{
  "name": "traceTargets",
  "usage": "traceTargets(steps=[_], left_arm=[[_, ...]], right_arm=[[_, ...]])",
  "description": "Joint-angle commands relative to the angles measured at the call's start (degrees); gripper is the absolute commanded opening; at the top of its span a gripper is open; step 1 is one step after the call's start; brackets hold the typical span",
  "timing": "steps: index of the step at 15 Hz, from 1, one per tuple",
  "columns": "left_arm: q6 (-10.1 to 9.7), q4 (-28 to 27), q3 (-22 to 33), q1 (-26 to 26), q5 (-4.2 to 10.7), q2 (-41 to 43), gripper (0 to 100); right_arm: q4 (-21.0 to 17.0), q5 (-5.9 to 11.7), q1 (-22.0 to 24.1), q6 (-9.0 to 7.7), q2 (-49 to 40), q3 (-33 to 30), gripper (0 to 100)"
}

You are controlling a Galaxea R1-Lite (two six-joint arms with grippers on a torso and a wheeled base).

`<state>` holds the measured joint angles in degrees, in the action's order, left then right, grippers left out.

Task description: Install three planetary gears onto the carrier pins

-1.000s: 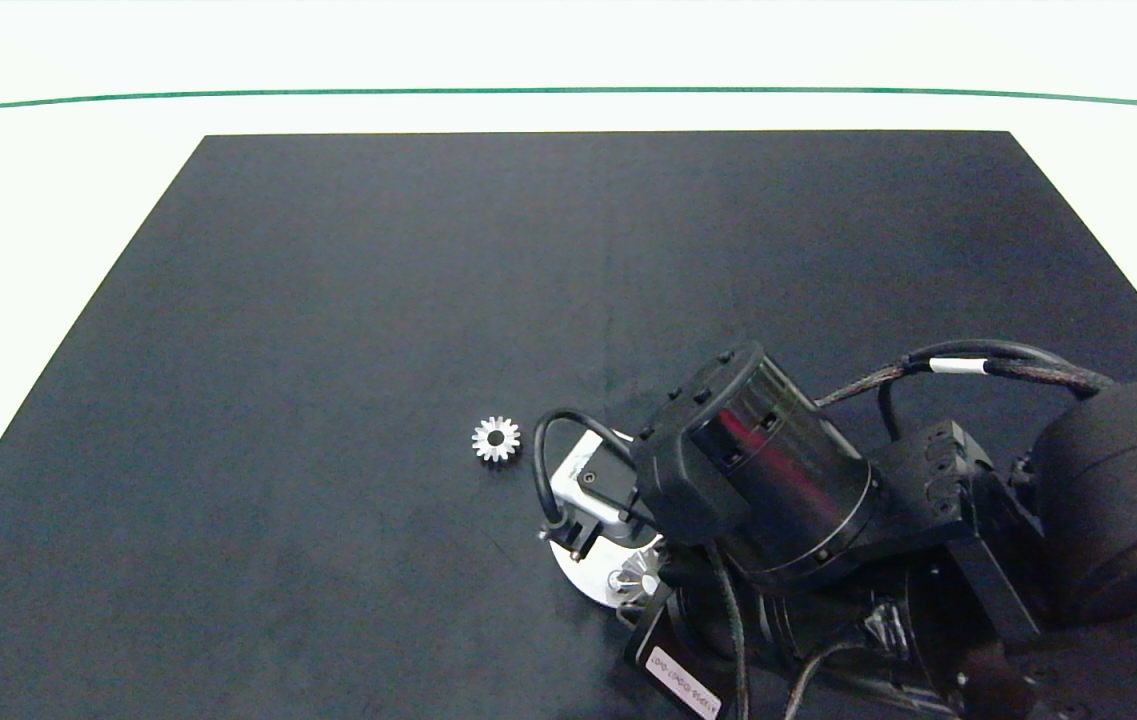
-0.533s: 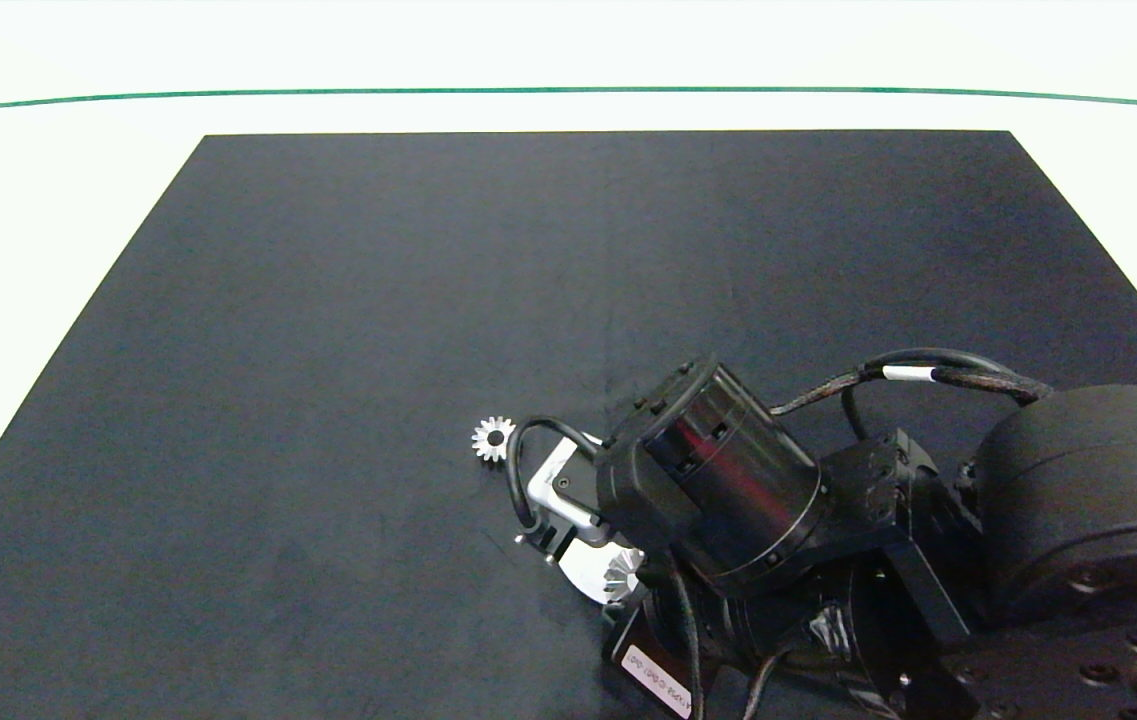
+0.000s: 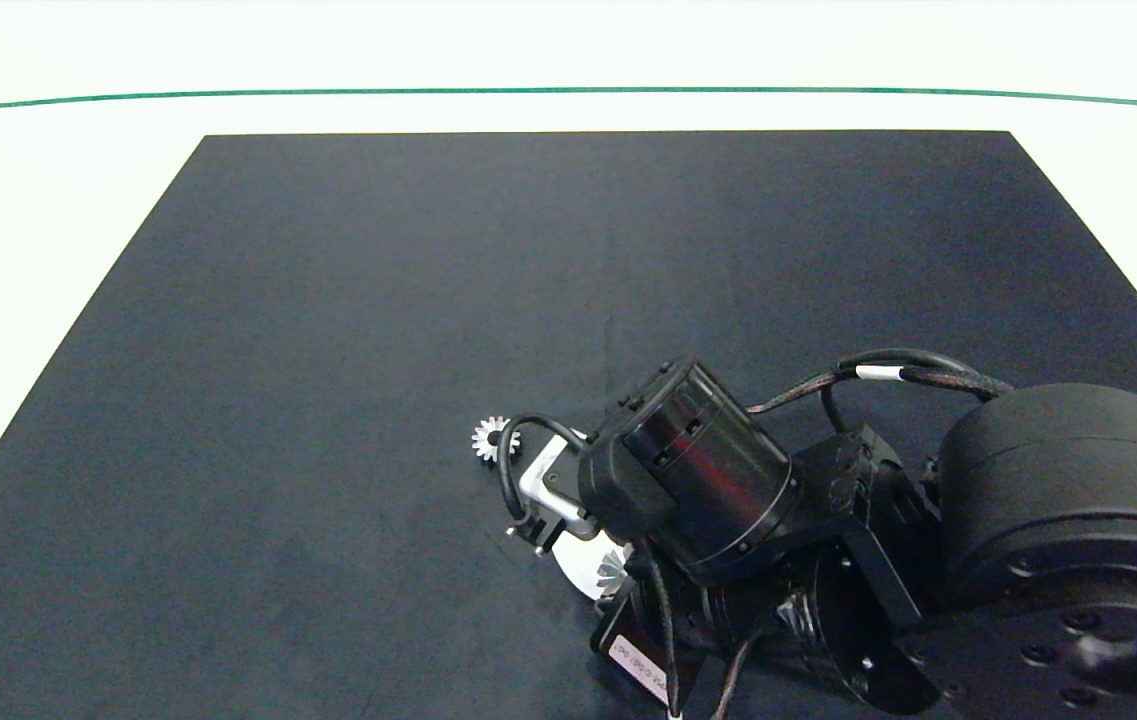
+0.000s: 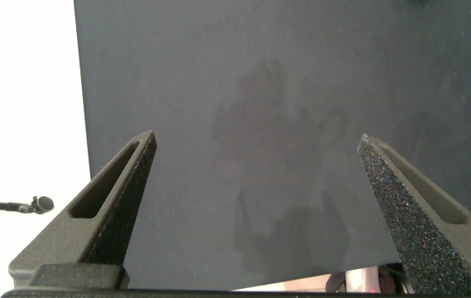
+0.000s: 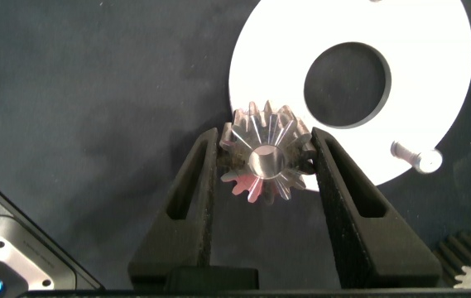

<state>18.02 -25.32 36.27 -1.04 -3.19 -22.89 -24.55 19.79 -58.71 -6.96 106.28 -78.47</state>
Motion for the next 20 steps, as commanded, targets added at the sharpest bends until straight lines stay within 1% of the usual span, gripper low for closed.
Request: traceTargets(steps=[1, 10, 16, 17, 20], left_arm=[[0.09, -0.2, 0.0, 0.0, 0.03, 0.1, 100], [0.09, -0.2, 0.0, 0.1, -0.06, -0.1, 100], [0.09, -0.1, 0.0, 0.4, -0.06, -0.2, 100], [0.09, -0.1, 0.1, 0.5, -0.06, -0.2, 100], [0.09, -0.1, 0.2, 0.4, -0.06, -0.1, 100]], right_arm=[[-0.1, 0.08, 0.0, 0.02, 0.6, -0.3, 16], [-0.1, 0.08, 0.4, 0.19, 3.0, -1.8, 16], [-0.1, 0.08, 0.4, 0.19, 3.1, -2.1, 16], [-0.1, 0.08, 0.4, 0.11, 3.1, -1.9, 100], [-0.2, 0.17, 0.4, -0.25, 3.1, -1.8, 100]])
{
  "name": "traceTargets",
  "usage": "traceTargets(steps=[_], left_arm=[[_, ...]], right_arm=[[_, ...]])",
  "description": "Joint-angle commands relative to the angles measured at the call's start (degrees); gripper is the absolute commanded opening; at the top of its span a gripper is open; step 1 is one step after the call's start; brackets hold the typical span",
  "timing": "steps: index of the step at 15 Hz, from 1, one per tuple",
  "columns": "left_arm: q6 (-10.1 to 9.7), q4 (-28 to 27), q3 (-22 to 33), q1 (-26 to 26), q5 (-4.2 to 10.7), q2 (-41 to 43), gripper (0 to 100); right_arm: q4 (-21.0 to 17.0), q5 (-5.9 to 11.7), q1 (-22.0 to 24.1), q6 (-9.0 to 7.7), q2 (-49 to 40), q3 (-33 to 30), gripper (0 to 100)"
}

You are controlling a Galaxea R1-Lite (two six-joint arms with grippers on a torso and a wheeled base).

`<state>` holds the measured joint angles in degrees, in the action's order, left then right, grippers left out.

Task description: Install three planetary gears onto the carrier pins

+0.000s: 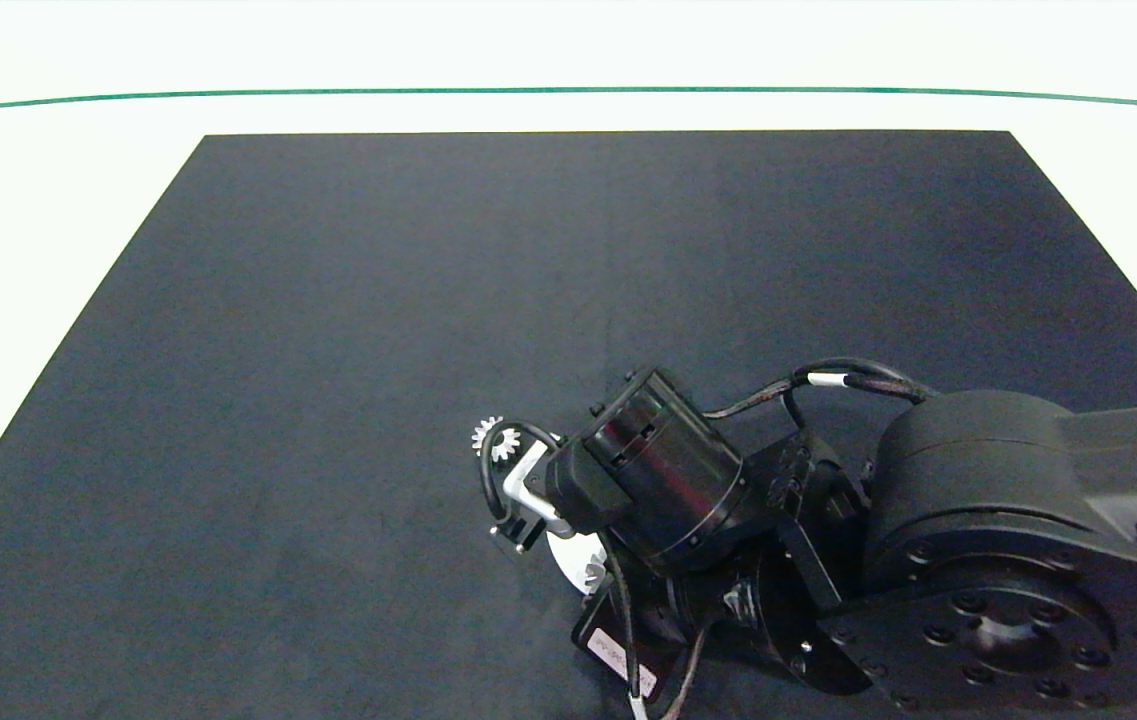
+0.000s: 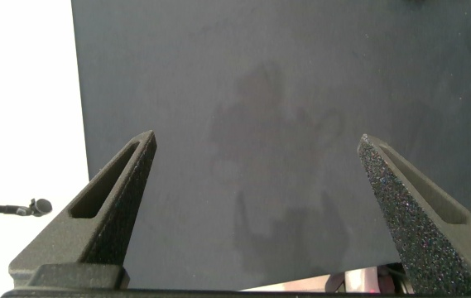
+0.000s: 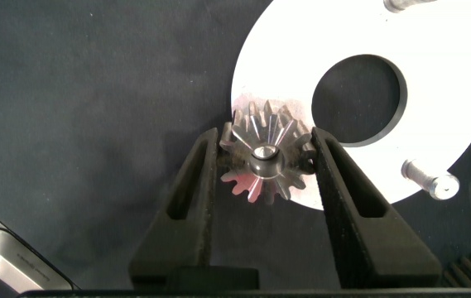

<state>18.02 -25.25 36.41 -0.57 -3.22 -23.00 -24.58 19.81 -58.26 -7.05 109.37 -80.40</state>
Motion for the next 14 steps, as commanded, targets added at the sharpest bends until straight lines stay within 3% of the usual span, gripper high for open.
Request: traceTargets(steps=[1, 5, 7, 9, 12, 13, 14], left_arm=[[0.09, -0.2, 0.2, 0.0, -0.03, 0.0, 100], [0.09, -0.2, 0.4, 0.0, -0.03, -0.1, 100], [0.00, -0.2, 0.4, 0.0, -0.03, 0.0, 100], [0.00, -0.2, 0.4, 0.0, -0.03, 0.0, 100], [0.00, -0.2, 0.4, 0.0, -0.21, 0.2, 100], [0.00, -0.2, 0.4, 0.0, -0.12, 0.2, 100], [0.00, -0.2, 0.4, 0.0, -0.21, 0.2, 100]], right_arm=[[-0.2, 0.14, -0.1, -0.16, 0.0, 0.2, 100], [-0.4, 0.67, 0.0, 0.10, -1.4, 0.3, 100], [-1.6, 4.80, -0.2, -0.25, -13.2, 4.3, 100], [-4.1, 6.03, 0.9, -0.16, -24.3, 9.1, 100], [-6.6, 5.94, 12.0, 0.01, -34.4, 19.6, 100], [-6.6, 5.50, 16.3, 0.10, -36.1, 22.7, 100], [-6.6, 3.83, 19.6, 0.10, -37.7, 25.2, 100]])
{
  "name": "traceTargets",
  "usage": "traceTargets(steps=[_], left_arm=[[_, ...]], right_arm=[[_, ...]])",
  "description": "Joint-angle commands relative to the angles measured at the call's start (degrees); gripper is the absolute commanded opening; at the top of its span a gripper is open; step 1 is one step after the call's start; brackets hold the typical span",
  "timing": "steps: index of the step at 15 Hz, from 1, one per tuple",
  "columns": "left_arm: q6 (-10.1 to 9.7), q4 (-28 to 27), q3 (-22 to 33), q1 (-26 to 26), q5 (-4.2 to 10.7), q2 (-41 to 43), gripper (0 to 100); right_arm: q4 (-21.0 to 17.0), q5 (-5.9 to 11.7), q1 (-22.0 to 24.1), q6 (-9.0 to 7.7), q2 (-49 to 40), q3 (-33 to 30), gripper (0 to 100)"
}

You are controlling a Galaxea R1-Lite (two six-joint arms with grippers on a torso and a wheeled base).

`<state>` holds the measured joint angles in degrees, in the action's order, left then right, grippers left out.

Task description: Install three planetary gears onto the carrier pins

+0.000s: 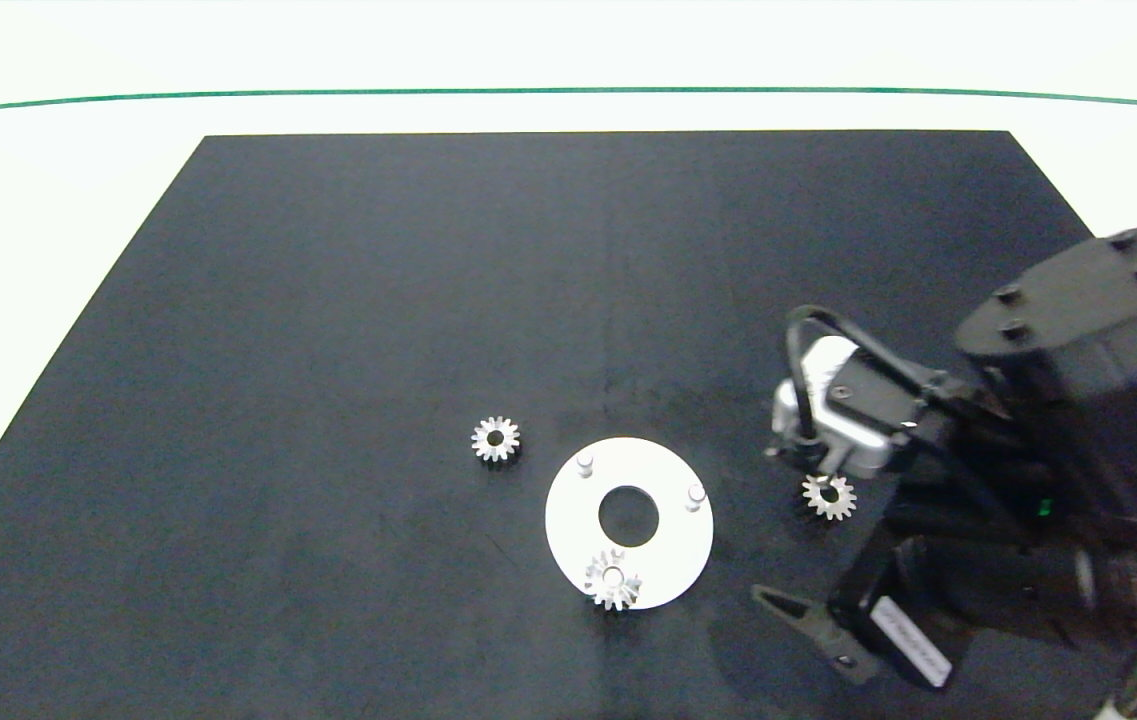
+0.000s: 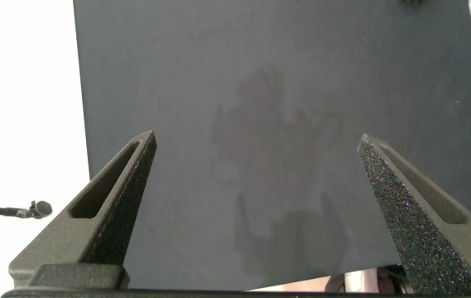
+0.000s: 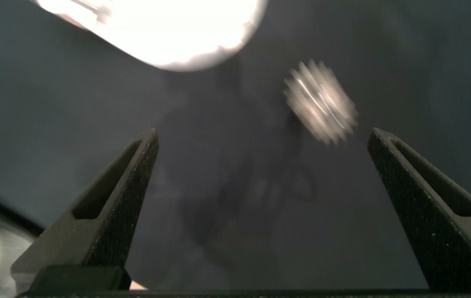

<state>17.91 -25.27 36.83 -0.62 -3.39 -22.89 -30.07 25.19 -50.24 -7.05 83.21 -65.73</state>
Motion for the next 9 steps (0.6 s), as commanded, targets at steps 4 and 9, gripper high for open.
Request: traceTargets(steps=[4, 9], left_arm=[[0.11, -0.2, 0.0, 0.0, -0.04, 0.2, 100], [0.11, -0.2, 0.0, 0.0, -0.04, 0.0, 100]], right_arm=[[-1.0, -6.73, 19.8, 0.10, -13.8, 13.3, 100], [4.6, -12.44, 21.2, 0.10, -10.0, 13.1, 100]])
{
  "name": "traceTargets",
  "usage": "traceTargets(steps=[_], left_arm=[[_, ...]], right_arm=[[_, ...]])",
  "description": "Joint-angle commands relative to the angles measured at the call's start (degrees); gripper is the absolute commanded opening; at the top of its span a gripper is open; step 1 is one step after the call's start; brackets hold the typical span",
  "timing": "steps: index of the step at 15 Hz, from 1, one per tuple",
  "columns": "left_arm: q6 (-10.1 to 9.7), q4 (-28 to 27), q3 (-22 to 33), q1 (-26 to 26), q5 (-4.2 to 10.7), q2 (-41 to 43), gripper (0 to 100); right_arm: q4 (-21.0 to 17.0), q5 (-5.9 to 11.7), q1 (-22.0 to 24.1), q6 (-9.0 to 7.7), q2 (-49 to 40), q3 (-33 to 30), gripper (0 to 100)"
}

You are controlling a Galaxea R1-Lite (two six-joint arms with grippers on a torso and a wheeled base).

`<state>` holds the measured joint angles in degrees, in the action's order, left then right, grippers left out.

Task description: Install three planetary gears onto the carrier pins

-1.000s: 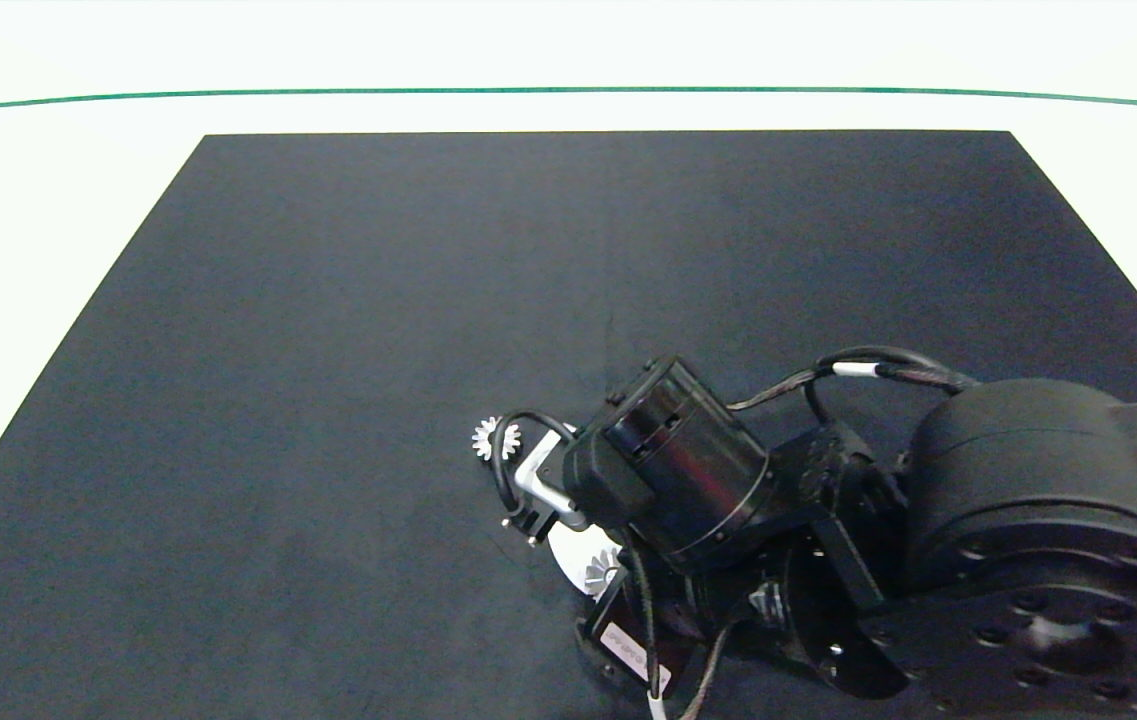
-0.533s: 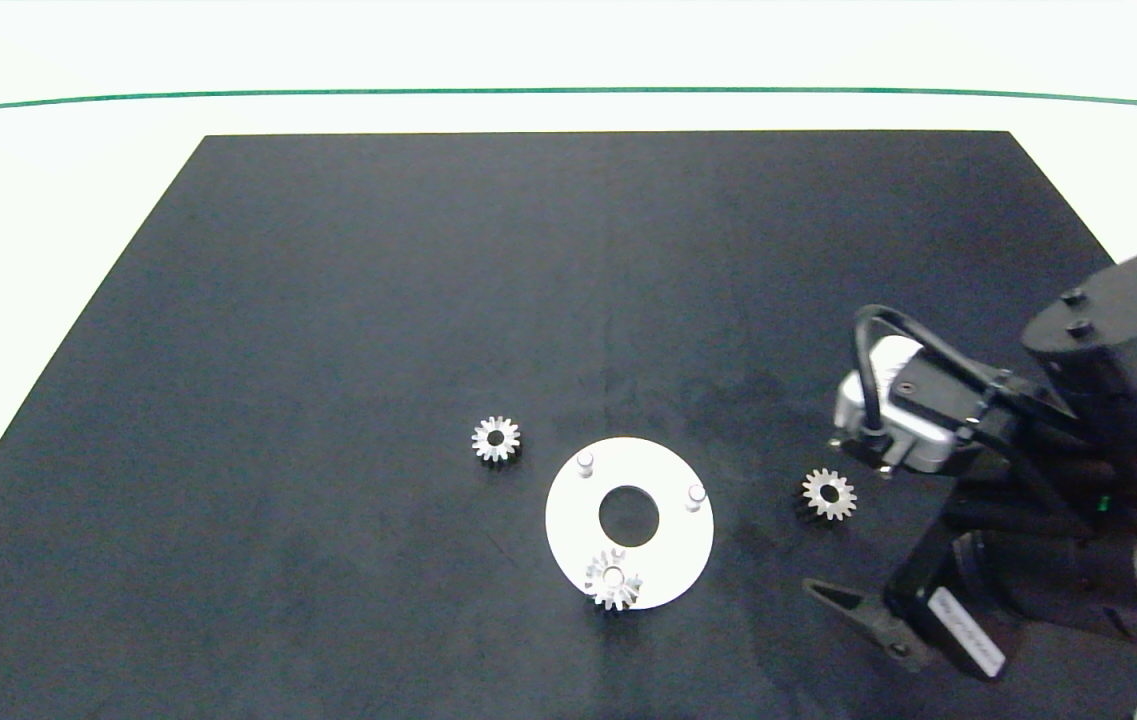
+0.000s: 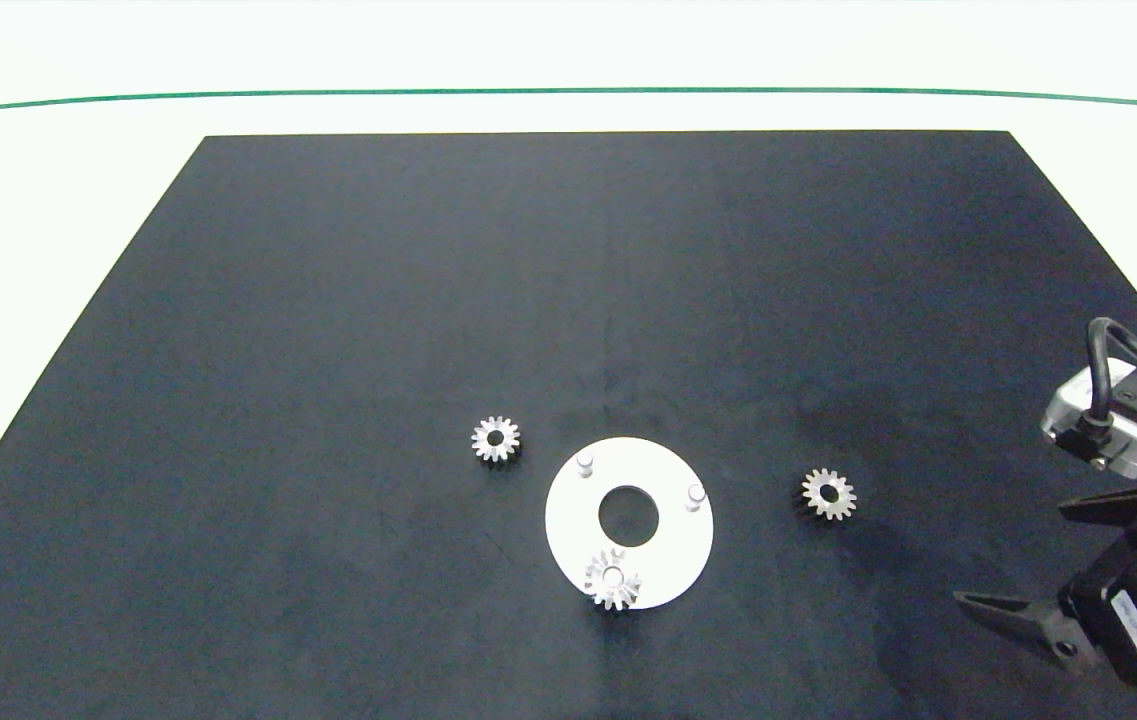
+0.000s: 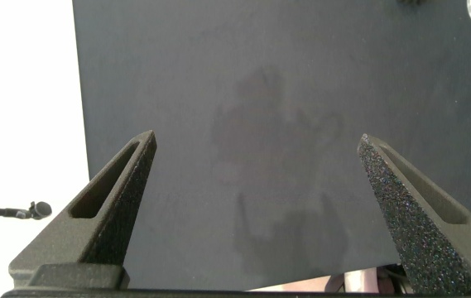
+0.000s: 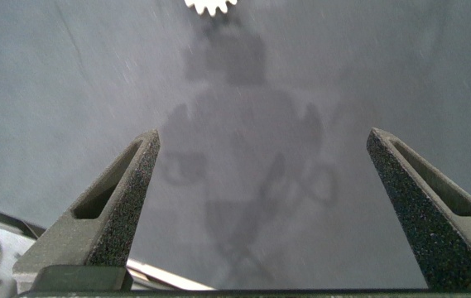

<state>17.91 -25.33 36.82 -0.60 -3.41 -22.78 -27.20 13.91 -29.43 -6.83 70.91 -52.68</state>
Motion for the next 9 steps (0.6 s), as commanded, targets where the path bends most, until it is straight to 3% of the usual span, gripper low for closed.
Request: traceTargets(steps=[1, 7, 9], left_arm=[[0.11, -0.2, 0.0, 0.0, -0.01, -0.1, 100], [0.11, -0.2, 0.0, 0.0, -0.10, -0.1, 100], [0.11, -0.2, 0.0, 0.1, -0.10, -0.2, 100]], right_arm=[[2.4, -1.34, 0.4, -0.12, 3.0, 0.0, 100], [10.3, -1.78, 0.2, -0.20, 12.5, 0.0, 100], [10.8, -3.36, 0.1, -0.29, 13.1, 0.0, 100]])
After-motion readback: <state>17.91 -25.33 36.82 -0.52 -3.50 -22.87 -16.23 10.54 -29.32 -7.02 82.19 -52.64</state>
